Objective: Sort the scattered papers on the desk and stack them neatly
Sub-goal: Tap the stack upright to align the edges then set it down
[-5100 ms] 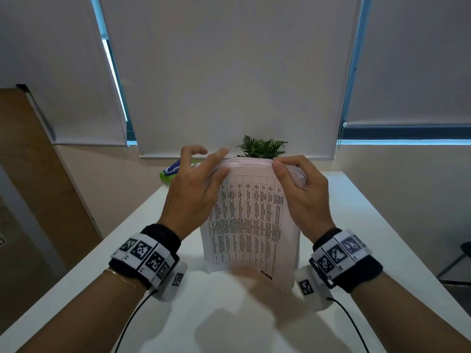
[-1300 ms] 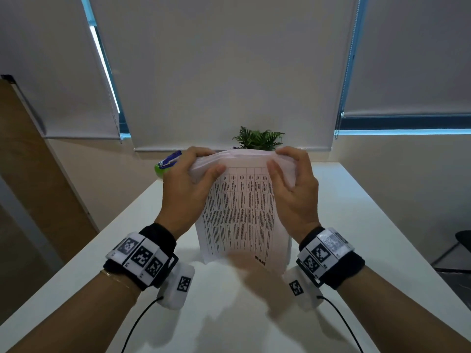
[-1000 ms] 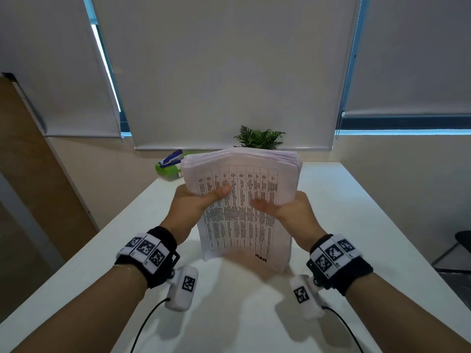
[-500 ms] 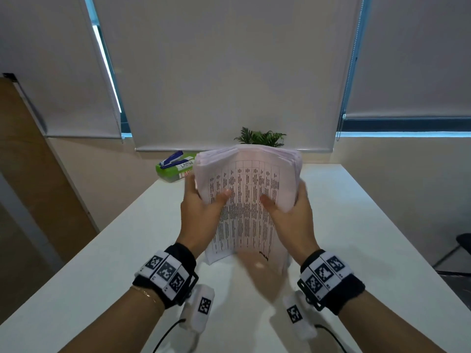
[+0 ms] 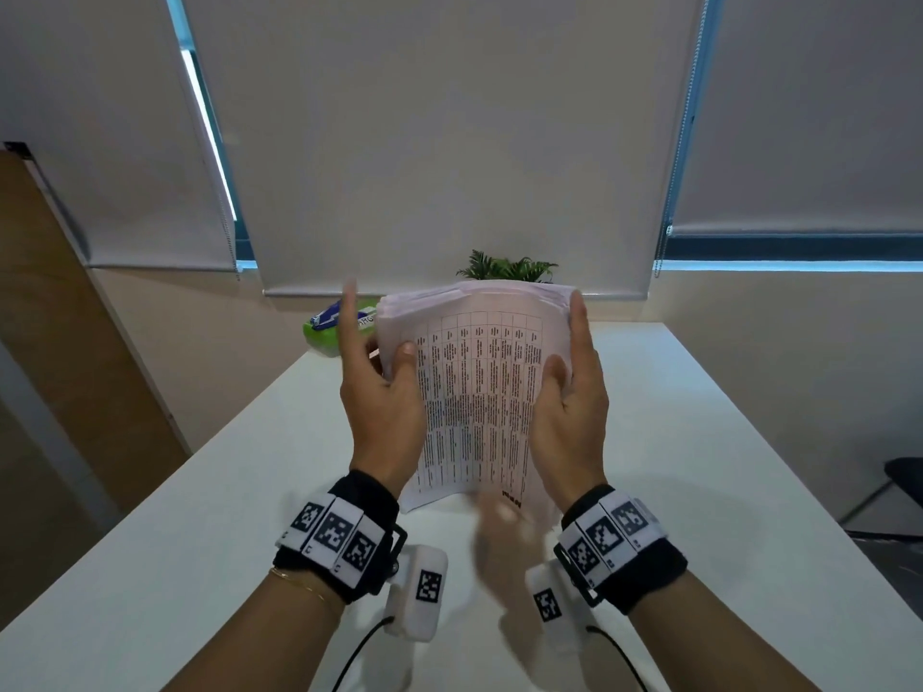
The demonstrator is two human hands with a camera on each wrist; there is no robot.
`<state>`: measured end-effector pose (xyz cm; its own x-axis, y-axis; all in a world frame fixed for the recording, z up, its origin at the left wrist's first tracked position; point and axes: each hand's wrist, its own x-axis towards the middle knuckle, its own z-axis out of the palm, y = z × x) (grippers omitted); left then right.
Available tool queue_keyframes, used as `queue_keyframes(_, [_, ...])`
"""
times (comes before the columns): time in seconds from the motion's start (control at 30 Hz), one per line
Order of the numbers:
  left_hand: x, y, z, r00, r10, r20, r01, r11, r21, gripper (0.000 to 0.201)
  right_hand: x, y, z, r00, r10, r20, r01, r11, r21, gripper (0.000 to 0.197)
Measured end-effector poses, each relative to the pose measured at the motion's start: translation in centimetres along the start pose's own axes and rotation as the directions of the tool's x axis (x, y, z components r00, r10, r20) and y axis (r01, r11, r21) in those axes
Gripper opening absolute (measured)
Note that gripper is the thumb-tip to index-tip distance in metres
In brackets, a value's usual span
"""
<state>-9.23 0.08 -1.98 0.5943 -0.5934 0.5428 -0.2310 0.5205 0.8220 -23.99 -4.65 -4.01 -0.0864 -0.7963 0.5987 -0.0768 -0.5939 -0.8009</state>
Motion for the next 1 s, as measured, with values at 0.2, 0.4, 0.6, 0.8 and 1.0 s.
queue_keyframes(0.2, [-0.5, -1.7, -0.2, 0.990, -0.127, 0.068, 0.121, 0.989, 0.081, 0.047, -0.8, 0.9, -0.2, 0.984, 0.174, 0.034, -0.176, 0.983, 0.056, 0.065])
queue_keyframes(0.4, [-1.1, -2.5, -1.2, 0.985, -0.161, -0.059, 0.160, 0.987, -0.020, 0.066, -2.3, 1.9, -0.2, 0.969, 0.243, 0.050, -0.245, 0.969, 0.040, 0.057])
queue_keyframes(0.6, [-1.2, -4.4, -2.5, 0.935, -0.326, 0.139, 0.299, 0.936, 0.186, 0.016, -2.6, 2.9, -1.7, 0.889, 0.401, 0.223, -0.403, 0.914, -0.041, 0.021])
queue_keyframes(0.8, [-1.7, -4.7, -3.1, 0.940, -0.316, 0.131, 0.291, 0.940, 0.178, 0.013, -2.5, 3.1, -2.5, 0.852, 0.435, 0.291, -0.424, 0.900, -0.102, 0.024])
queue_keyframes(1.0, [-2.2, -5.1, -3.4, 0.943, -0.305, 0.135, 0.279, 0.943, 0.182, 0.023, -3.1, 3.5, -3.1, 0.756, 0.539, 0.371, -0.514, 0.840, -0.173, 0.026])
